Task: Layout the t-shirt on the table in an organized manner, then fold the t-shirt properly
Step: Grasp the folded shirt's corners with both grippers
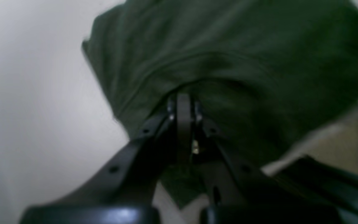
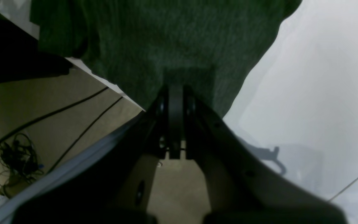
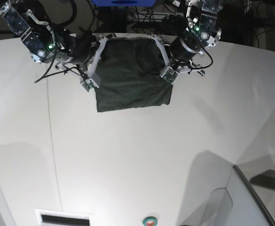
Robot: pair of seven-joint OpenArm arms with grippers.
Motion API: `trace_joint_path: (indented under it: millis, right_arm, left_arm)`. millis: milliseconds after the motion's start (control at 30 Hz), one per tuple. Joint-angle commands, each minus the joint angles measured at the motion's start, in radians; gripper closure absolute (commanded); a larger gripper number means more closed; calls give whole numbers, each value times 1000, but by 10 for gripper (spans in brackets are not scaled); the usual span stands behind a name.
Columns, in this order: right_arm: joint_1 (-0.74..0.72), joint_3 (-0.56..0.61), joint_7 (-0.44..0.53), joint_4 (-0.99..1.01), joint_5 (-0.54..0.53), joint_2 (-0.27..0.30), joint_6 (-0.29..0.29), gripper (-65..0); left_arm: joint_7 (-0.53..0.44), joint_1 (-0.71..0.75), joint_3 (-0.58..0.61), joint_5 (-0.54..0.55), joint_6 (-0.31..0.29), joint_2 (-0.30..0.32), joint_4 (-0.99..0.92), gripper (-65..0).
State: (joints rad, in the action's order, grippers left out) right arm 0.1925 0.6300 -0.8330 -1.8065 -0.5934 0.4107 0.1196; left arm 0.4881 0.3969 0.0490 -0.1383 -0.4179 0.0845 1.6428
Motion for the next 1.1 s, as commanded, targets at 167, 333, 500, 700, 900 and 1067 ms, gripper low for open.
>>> trace_joint_path:
  millis: [167, 333, 500, 700, 900, 1067]
  right_arm:
    - [-12, -5, 30, 43, -4, -3, 2, -8]
    - [-15, -2, 123, 162, -7, -5, 1, -8]
    - [-11, -2, 129, 150, -9, -5, -1, -8]
    - [-9, -6, 128, 26, -10, 4, 1, -8]
    - [-14, -6, 133, 3, -6, 4, 4, -8]
    - [-17, -8, 133, 4, -6, 4, 5, -8]
  left_arm:
    - [-13, -49, -4, 9, 3, 13, -126, 0]
    - [-15, -79, -4, 9, 3, 31, -181, 0]
    - [-15, -88, -4, 9, 3, 31, -187, 0]
    - [-7, -83, -7, 19, 3, 27, -74, 0]
    - [50, -31, -137, 21, 0, 10, 138, 0]
    - [88, 75, -268, 260, -3, 39, 228, 0]
